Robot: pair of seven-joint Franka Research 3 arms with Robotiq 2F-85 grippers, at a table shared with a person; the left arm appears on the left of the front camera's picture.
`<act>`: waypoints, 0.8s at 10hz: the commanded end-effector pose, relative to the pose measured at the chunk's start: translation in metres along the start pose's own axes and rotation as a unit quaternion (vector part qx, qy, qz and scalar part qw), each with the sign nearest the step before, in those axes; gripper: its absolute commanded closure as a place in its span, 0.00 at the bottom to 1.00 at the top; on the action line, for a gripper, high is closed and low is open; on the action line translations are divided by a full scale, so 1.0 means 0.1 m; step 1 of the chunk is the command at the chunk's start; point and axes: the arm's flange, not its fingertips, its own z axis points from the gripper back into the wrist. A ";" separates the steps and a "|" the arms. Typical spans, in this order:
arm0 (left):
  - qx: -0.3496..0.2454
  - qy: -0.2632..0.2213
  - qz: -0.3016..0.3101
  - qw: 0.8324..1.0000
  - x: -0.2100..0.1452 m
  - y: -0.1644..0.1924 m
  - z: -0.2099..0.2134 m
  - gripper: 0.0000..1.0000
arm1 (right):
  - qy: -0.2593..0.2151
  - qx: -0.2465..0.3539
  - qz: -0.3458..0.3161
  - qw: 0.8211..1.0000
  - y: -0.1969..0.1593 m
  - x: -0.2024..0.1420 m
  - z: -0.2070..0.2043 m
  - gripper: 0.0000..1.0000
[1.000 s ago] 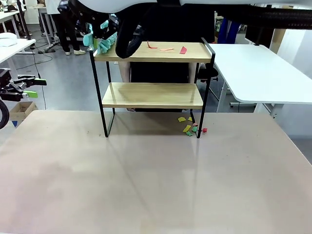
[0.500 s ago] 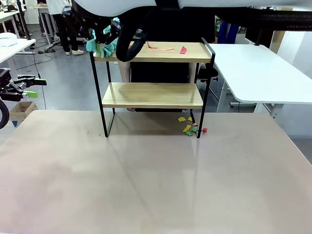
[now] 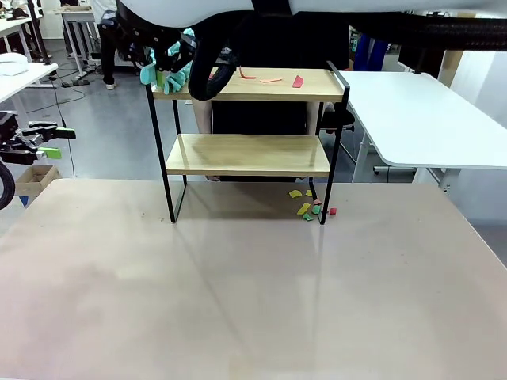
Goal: Clean the shelf.
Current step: Clean the specific section of the Shelf indicated by the human with the Duster.
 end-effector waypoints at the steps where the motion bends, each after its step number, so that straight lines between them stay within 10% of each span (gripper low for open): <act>1: -0.004 0.003 -0.005 1.000 0.03 -0.02 0.00 0.00 | -0.002 -0.006 -0.007 1.000 -0.13 0.06 0.05 0.86; 8: -0.004 0.003 -0.005 1.000 0.03 -0.02 0.00 0.00 | 0.012 -0.052 -0.027 0.998 -1.10 0.26 0.37 0.86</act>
